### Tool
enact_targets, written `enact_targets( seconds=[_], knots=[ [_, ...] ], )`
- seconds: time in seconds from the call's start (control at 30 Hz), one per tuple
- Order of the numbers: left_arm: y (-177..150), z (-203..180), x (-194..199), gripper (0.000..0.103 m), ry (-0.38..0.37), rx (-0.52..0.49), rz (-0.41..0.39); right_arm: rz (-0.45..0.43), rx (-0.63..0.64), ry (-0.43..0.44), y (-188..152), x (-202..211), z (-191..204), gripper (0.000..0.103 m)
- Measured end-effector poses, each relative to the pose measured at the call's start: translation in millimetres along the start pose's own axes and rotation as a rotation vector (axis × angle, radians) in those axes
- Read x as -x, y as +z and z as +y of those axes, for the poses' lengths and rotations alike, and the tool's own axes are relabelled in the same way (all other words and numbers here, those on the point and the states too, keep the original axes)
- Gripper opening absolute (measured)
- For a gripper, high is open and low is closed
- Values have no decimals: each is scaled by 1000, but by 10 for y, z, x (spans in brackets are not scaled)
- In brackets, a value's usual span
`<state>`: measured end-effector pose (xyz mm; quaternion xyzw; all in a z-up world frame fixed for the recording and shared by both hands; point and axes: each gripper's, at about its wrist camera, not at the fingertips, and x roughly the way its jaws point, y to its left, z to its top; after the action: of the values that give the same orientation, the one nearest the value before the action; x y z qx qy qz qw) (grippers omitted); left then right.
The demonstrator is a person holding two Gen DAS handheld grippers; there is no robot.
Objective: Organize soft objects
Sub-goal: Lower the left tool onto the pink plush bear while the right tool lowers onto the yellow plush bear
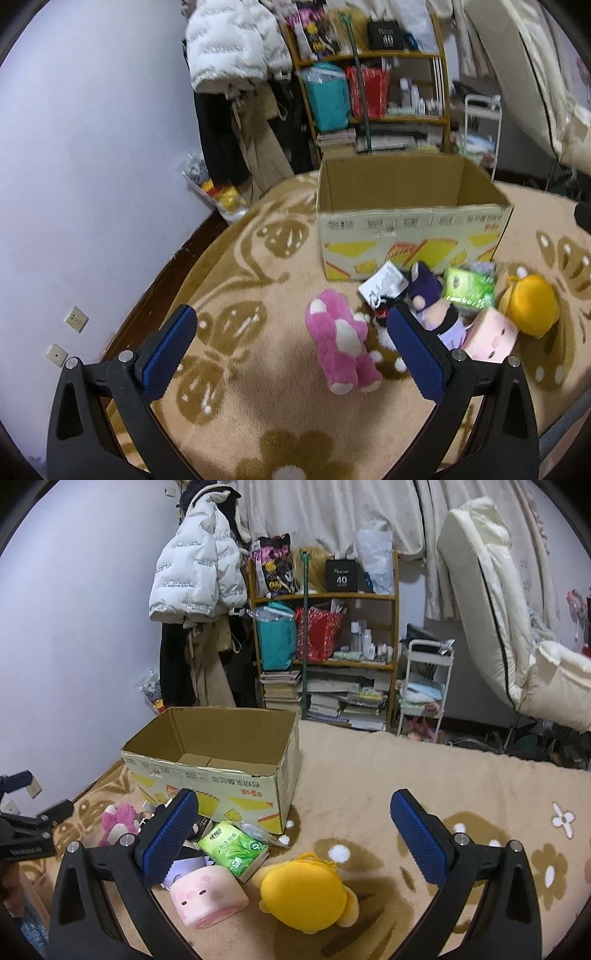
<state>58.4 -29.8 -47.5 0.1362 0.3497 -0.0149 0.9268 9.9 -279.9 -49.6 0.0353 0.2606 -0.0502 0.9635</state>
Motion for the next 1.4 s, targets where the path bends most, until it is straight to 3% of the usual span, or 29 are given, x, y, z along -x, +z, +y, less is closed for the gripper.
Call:
enact_targets(
  seconds=[0.37, 0.9, 1.4],
  knots=[
    [84, -86, -511, 102, 2, -9, 140, 131, -76, 13, -47, -339, -95, 103],
    [68, -106, -1210, 102, -75, 48, 322, 284, -101, 19, -184, -838, -207, 103],
    [-99, -91, -1496, 102, -81, 65, 442, 404, -122, 29, -355, -1096, -238, 103]
  ],
)
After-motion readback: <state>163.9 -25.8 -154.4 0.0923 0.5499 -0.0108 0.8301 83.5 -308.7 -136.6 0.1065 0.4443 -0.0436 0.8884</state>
